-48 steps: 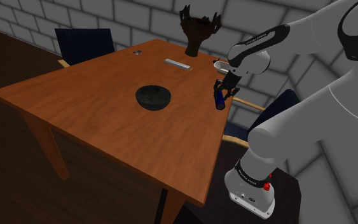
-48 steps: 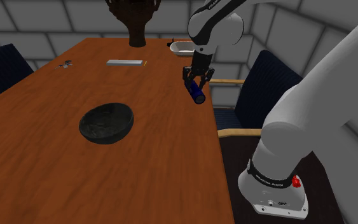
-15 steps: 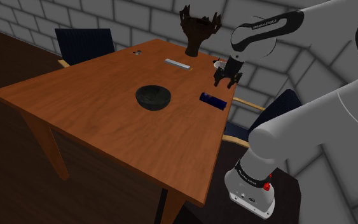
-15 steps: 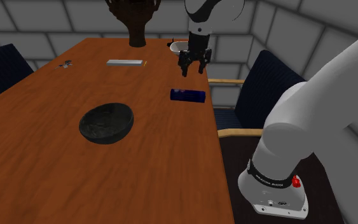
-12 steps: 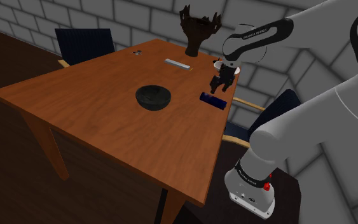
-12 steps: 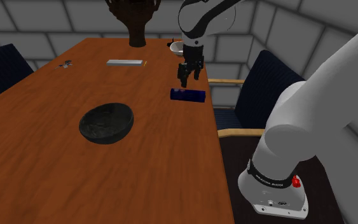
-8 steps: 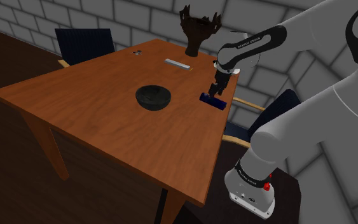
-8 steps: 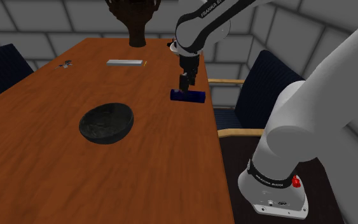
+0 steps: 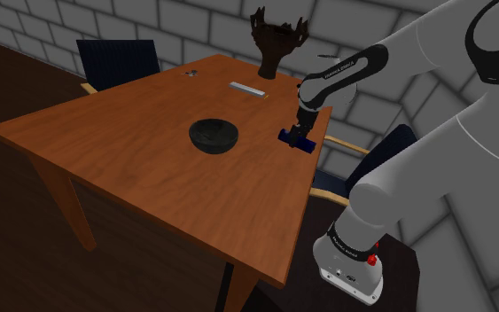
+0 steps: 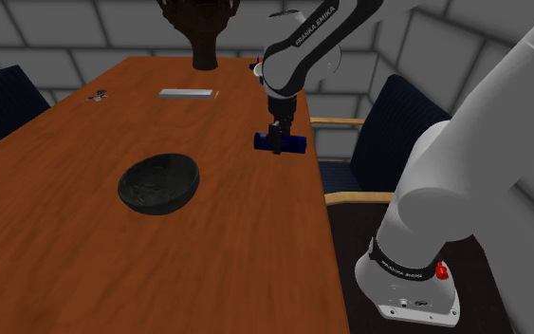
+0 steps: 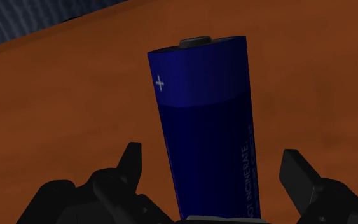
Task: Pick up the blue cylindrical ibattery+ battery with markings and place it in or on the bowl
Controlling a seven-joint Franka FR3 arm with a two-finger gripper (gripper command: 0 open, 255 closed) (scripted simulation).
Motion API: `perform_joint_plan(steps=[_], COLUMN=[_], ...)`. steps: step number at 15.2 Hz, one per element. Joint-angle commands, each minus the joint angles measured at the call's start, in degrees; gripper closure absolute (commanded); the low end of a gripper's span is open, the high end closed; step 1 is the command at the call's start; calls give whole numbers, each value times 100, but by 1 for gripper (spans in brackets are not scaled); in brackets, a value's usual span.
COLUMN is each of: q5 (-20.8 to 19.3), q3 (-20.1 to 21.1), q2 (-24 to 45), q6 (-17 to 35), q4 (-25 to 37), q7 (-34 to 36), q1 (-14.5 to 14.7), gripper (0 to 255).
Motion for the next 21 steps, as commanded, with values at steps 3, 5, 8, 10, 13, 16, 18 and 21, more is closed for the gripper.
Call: perform_joint_plan(steps=[3,5,8,10,13,16,18,21], q5=[2,2,-1,-2,-1,-3,-13,-22], q3=[-2,-2,-2,1,4,15,41,78], q2=[12,12,5,4,10,-54,-179,-354], q6=[17,16,16,20,29,-80,-271,-555], q4=[-3,-2,-9,-14,-19,29,96,207], q7=[-1,-1,0,5,9,4,15,27], q1=[2,2,0,1,3,-8,-15,-24], gripper=[0,0,255,255,255,255,255,255])
